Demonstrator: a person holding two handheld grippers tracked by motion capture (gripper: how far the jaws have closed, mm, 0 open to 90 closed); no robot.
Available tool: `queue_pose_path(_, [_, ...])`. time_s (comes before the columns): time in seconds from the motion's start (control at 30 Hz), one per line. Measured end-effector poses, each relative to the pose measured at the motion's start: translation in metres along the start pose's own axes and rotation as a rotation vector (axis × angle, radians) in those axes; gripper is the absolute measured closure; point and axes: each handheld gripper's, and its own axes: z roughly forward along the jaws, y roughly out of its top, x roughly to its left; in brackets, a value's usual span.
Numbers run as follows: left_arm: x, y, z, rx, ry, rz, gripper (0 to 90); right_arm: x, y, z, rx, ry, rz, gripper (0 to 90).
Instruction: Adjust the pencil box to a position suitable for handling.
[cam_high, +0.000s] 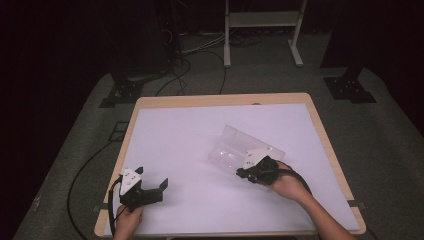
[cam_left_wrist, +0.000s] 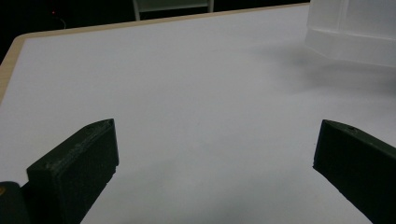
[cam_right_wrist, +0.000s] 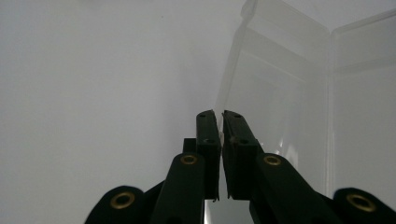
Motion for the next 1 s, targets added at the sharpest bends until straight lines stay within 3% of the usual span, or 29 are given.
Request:
queue_pose_path(0.13, [0.000, 0.000, 0.000, 0.000, 0.000, 0.000, 0.0, 0.007, 0.001, 0.006, 0.007, 0.022, -0.020, 85.1])
queue_pose_path(0.67, [0.000, 0.000, 0.000, 0.000, -0.001, 0.000, 0.0, 0.014, 0.002, 0.022, 0.013, 0.058, -0.047, 85.1])
queue_pose_path(1.0, [0.000, 0.000, 0.000, 0.001, 0.000, 0.000, 0.0, 0.015, -0.004, 0.031, 0.014, 0.077, -0.010, 85.5])
